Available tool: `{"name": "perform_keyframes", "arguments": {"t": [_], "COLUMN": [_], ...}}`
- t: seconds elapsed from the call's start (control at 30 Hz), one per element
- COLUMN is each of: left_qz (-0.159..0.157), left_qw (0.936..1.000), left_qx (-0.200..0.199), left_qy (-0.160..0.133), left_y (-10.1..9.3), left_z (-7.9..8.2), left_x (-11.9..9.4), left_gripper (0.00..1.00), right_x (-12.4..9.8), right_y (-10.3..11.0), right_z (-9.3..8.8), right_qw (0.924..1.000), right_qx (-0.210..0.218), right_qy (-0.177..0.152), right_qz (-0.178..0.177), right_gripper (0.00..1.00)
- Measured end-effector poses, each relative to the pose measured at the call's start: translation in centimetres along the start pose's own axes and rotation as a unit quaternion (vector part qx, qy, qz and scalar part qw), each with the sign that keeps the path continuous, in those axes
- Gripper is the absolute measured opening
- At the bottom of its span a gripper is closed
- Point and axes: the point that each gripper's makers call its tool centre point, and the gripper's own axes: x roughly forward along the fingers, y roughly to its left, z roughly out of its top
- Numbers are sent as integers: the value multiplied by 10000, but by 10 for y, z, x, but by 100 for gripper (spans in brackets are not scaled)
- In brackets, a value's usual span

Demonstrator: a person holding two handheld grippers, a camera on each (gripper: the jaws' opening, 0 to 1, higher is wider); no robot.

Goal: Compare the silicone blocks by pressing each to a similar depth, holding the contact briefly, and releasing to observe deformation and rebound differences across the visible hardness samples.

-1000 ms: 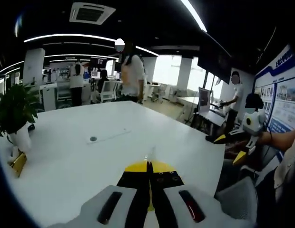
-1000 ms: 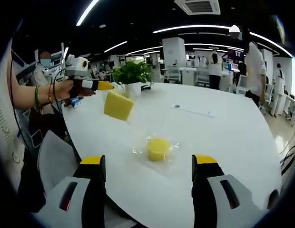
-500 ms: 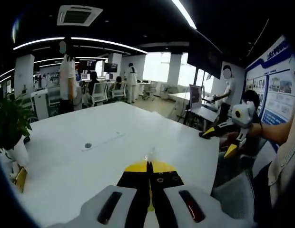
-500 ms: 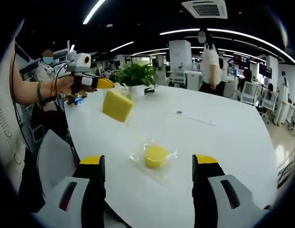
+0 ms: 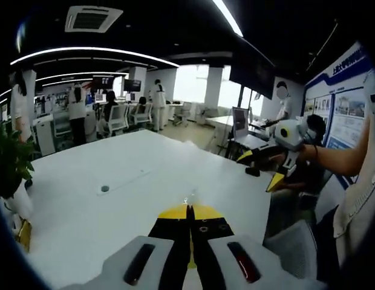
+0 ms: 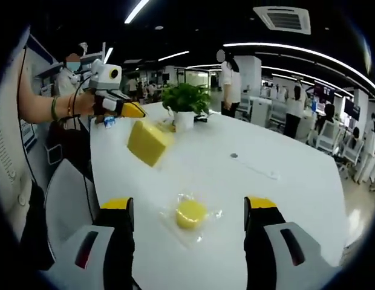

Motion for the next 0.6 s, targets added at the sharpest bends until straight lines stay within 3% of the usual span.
{"name": "perform_keyframes", "arguments": {"t": [0.23, 0.6], "left_qz": [-91, -193], "left_qw": [9999, 9995], "left_qx": [86, 244], "left_qy": [52, 95], "left_y": [-6, -11], "left_z": [2, 6], "left_x": [1, 5], "left_gripper": [0, 0], "right_x": [19, 52], "right_y": [2, 14], "right_z": [25, 43], "right_qw": [9988, 9919], "right_qx": [-358, -901], "right_qy": [-19, 150], "right_qz": [325, 881], "right_gripper": [70, 70]}}
